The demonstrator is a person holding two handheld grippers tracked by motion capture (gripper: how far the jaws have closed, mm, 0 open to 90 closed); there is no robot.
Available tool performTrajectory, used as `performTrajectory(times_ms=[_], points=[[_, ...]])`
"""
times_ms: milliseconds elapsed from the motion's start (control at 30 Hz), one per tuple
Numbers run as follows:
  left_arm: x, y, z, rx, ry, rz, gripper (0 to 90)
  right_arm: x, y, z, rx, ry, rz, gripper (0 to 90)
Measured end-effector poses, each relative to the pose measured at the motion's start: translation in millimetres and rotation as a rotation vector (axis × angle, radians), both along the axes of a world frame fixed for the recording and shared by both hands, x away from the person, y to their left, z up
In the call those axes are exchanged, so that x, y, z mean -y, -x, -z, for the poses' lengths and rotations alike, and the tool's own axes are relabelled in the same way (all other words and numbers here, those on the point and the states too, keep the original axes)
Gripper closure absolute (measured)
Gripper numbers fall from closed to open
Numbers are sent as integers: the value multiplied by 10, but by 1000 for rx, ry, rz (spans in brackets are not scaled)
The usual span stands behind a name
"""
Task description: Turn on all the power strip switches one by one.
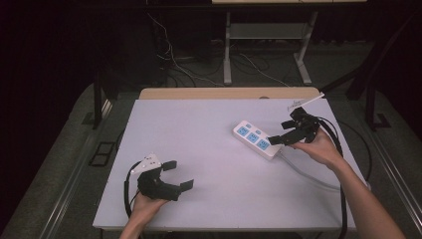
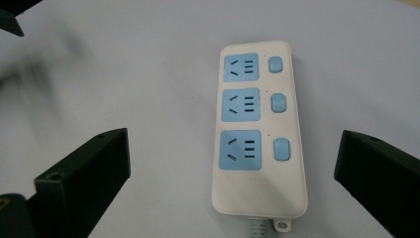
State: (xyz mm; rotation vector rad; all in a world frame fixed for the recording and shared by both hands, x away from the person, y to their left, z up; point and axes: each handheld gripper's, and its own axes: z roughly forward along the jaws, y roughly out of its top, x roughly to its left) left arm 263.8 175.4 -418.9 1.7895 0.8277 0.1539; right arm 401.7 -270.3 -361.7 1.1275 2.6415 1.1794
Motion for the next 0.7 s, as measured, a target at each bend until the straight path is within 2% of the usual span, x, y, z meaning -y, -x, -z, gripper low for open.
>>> performTrajectory(times_ms=[133,167,200,367,400,500,533,567,700], points=[[4,1,2,-1,-3,3,0,19,-56,42,-6,-2,3,58],[4,1,1,-1,-3,3,0,23,-69,51,-6,0,12,85],[4,1,1,0,-3,4,0,33,-83,59,-6,2,16,164],[1,2,1,0,-2,3,0,56,-131,101,-13,1,29,245],[0,2,2,1,-2,3,0,58,-146,115,-17,3,29,294],[0,1,1,1,-1,4,0,55,-157,129,-20,4,31,346],[1,2,2,1,-1,4,0,50,-173,151,-27,7,34,409],[1,2,2,1,-2,4,0,50,-173,151,-27,7,34,409],[0,2,2,2,0,4,0,31,-206,193,-33,15,41,506]])
